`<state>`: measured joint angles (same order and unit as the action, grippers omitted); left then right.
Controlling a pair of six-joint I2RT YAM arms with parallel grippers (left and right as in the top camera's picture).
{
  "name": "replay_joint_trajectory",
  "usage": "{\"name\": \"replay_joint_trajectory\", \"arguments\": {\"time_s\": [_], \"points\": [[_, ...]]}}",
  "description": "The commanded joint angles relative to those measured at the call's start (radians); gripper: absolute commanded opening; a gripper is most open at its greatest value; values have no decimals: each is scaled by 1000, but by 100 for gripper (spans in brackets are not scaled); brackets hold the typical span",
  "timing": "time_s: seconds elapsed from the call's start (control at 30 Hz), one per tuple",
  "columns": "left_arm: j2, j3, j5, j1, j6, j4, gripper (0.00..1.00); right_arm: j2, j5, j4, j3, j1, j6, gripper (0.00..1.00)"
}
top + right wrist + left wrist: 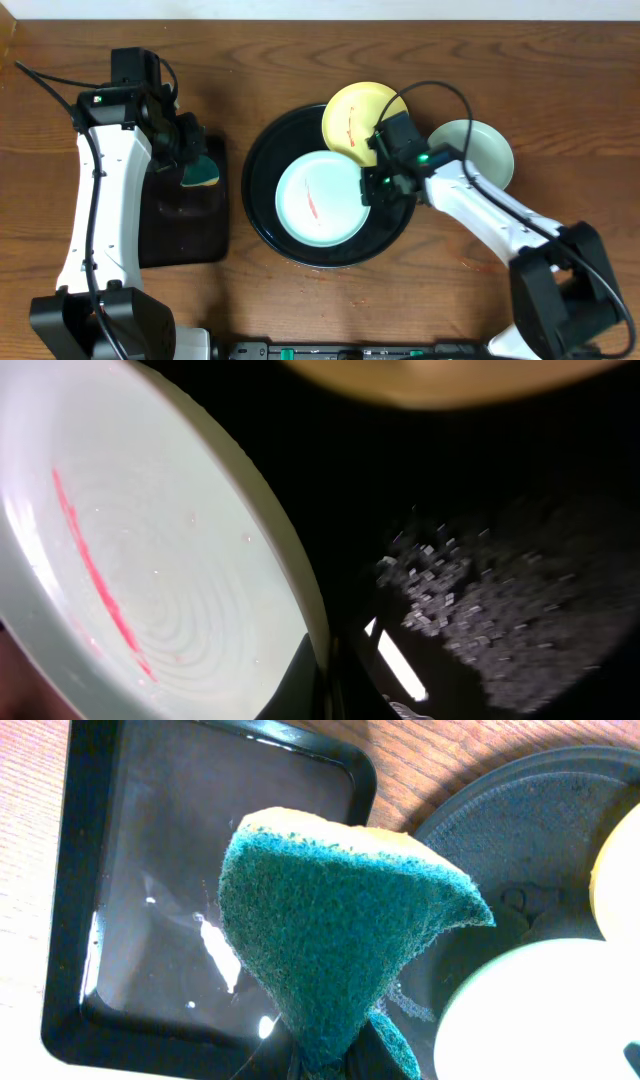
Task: Clean dirty plates on tray and stack at the side
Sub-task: 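Reach the right gripper to the rim of the other pale green plate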
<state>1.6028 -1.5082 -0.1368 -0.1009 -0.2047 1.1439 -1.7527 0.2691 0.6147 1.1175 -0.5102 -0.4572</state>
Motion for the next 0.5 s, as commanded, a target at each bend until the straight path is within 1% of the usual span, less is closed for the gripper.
{"name": "replay_joint_trajectory", "arguments": {"time_s": [0.0,0.1,0.13,0.23,0.27,0.4,0.47], "points": [[-2,1,-9,2,9,-1,7,-51,-26,3,15,-37,-90,1],[-2,1,-10,2,9,-1,8,-71,-26,4,15,-41,-113,1],[-2,1,-10,2,9,-1,7,-72,-26,3,15,-37,-120,9],[-2,1,-10,2,8,-1,7,-72,-26,-1,15,-33,-122,18],[-2,1,-10,3,-10,-1,7,-72,-25,-3,16,-31,-119,21],[-2,1,-10,23,-38,-2,7,-72,-1,-11,17,-23,-70,26],[-2,1,-10,43,-61,-1,7,-77,2,-9,26,-21,-53,26]]}}
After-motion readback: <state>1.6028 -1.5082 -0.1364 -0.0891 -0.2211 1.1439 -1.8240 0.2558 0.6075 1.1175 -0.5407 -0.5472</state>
